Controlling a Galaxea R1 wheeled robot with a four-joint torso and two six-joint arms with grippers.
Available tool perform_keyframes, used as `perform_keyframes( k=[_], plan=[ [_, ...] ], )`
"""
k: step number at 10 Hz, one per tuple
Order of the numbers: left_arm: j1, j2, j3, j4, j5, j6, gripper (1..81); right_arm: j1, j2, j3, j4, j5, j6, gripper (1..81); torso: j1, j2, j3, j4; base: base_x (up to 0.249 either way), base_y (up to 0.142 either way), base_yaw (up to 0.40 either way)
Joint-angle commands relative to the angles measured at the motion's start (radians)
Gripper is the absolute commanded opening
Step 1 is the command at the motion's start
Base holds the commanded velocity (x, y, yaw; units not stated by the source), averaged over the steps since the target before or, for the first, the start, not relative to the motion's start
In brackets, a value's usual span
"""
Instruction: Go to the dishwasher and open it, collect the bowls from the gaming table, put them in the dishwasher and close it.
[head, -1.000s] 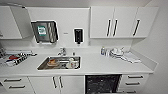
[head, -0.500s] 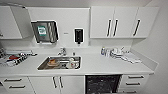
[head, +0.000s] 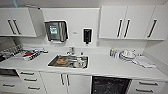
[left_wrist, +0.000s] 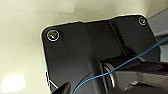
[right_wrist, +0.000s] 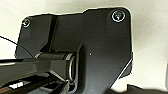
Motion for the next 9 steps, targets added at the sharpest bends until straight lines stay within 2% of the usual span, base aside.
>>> perform_keyframes(
  k=[1,3,6,9],
  plan=[
    [-0.044,-0.003,-0.005,0.013,0.041,0.008,81.1,0.038,0.001,0.002,0.006,-0.056,-0.003,81.1,0.0,0.0,0.0,0.0,0.0,0.0,0.362],
    [-0.044,-0.002,-0.005,0.024,0.041,0.01,81.1,0.036,0.002,0.003,0.006,-0.056,-0.003,81.1,0.0,0.0,0.0,0.0,0.0,0.0,0.363],
    [-0.044,-0.006,-0.005,0.027,0.037,0.053,81.1,0.032,0.004,0.005,0.001,-0.057,-0.006,81.1,0.0,0.0,0.0,0.0,0.0,0.0,0.366],
    [-0.047,-0.012,-0.007,0.02,0.02,0.051,81.1,0.027,0.007,0.0,0.004,-0.057,-0.004,81.1,0.0,0.0,0.0,0.0,0.0,0.0,0.367]
  ],
)
